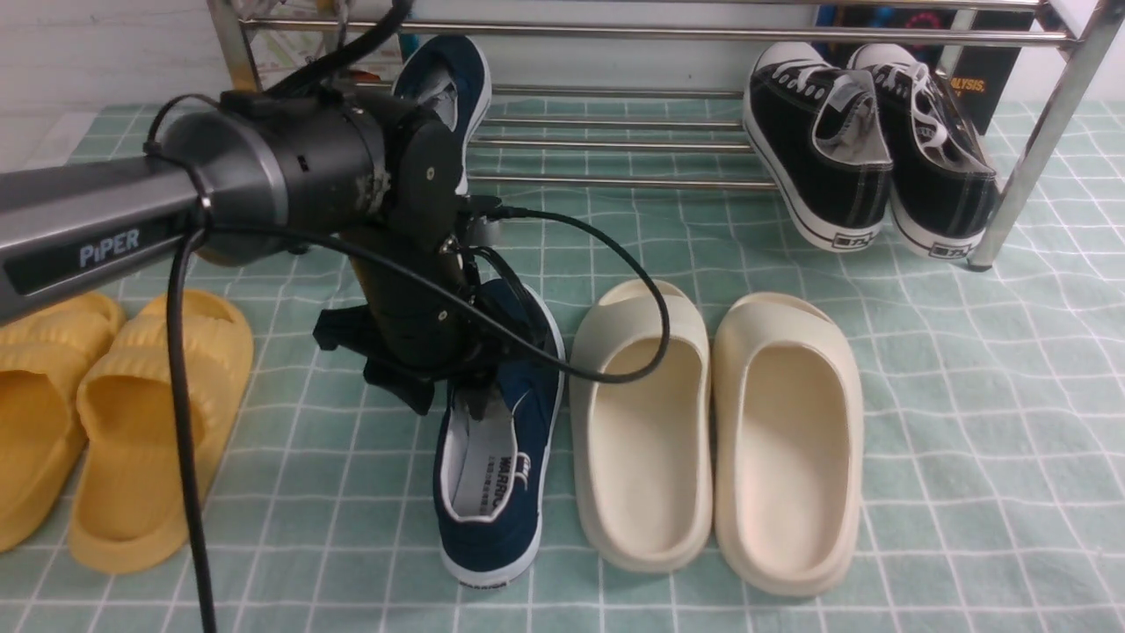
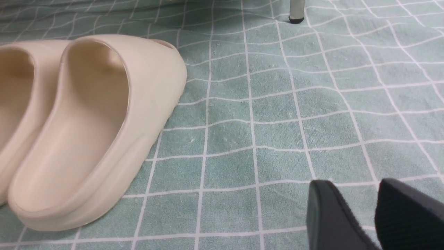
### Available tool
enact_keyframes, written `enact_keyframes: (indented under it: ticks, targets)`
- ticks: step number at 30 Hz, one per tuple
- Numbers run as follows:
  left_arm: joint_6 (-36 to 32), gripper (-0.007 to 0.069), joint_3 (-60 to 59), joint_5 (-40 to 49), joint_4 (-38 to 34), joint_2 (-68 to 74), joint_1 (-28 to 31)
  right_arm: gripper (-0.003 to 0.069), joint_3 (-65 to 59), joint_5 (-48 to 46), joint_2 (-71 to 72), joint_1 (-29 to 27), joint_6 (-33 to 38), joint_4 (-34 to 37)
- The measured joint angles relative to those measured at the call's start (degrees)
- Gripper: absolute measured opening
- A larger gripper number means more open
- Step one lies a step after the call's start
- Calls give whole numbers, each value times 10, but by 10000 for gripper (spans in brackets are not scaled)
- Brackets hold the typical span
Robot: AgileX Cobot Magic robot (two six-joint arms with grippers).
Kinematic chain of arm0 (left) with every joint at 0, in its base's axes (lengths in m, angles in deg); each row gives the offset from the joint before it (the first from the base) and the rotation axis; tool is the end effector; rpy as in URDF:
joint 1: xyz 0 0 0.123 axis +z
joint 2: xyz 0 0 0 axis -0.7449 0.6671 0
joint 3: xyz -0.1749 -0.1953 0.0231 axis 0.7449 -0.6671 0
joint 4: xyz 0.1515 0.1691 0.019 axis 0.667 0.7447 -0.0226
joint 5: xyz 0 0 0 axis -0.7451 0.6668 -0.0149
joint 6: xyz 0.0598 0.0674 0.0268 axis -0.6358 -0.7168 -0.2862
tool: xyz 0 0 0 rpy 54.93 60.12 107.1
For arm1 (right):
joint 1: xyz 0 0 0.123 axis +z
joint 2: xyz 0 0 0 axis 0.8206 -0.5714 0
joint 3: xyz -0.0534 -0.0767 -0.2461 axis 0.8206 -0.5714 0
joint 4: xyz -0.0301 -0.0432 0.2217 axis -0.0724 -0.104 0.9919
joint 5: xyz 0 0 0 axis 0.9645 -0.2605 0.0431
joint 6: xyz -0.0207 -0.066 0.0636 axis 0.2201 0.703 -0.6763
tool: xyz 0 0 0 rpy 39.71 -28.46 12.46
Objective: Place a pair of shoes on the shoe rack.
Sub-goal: Use the left arm to grab the shoe closest to it, then use the left arm to put a shoe into the shoe rack
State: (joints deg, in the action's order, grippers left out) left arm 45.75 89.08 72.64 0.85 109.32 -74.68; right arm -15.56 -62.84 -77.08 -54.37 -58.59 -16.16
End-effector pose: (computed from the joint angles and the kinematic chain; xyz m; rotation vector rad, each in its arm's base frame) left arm 0.3135 -0.1565 0.2107 0.1743 2.9124 -0.1381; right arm 0.0526 0.0031 0.1730 0.1177 1.8768 0.1403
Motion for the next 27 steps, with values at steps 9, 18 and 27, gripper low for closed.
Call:
enact_keyframes:
  ticks: [9,18,27]
  targets:
    - [0,32,-1,-2,0,38,0,239,0,0,0,0,0,0]
    - [0,1,64,40,-5,2,0,239,0,0,0,0,0,0]
    - [-19,1,321,54,-45,91,11,239,0,0,0,0,0,0]
